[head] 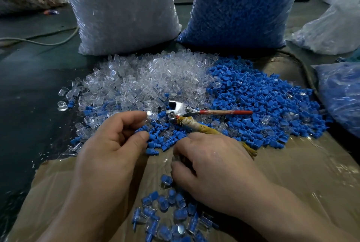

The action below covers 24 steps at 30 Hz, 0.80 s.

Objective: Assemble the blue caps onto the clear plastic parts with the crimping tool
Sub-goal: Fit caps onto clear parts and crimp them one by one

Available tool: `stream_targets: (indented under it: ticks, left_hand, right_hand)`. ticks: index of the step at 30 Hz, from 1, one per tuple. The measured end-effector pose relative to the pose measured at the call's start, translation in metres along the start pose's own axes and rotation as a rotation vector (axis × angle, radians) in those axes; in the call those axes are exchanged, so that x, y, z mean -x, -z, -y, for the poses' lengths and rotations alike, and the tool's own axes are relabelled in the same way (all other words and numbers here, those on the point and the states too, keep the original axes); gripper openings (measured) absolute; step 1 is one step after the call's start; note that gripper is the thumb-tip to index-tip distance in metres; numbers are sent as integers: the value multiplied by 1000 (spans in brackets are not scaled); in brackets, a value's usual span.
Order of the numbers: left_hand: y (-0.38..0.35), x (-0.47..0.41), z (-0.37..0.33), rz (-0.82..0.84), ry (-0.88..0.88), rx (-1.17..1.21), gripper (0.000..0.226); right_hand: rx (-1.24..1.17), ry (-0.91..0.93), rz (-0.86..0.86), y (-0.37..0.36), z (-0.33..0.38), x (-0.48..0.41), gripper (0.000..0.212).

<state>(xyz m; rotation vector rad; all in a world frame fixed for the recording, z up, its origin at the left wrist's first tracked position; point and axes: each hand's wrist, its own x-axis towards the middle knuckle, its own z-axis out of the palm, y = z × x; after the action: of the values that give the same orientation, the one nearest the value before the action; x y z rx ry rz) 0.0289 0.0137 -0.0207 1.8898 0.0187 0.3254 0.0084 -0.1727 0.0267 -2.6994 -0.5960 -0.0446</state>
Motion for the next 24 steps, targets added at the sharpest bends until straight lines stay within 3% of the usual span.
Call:
stream_targets:
  ticks: [4,8,13,15,20,24]
  left_hand:
    - [-1,5,-6,104,90,278,32]
    - [-5,13,-14,144,225,430,46]
    - [-2,12,-12,77,-4,70,53]
    - [0,12,-11,91,-84,-47,43]
    - [0,14,-18,94,-181,-147,24]
    - [3,17,-24,33,-242,-210,23]
  right_hand:
    - [-145,-58,-65,1,-2,1,33]
    - [-173,-54,-89,1,0,1,34]
    - [-139,-45,-122,1,3,2,28]
    - [-142,-49,-134,1,3,2,27]
    - [-106,-41,-147,1,4,3,23]
    - [-28,-46,-142,1,2,2,23]
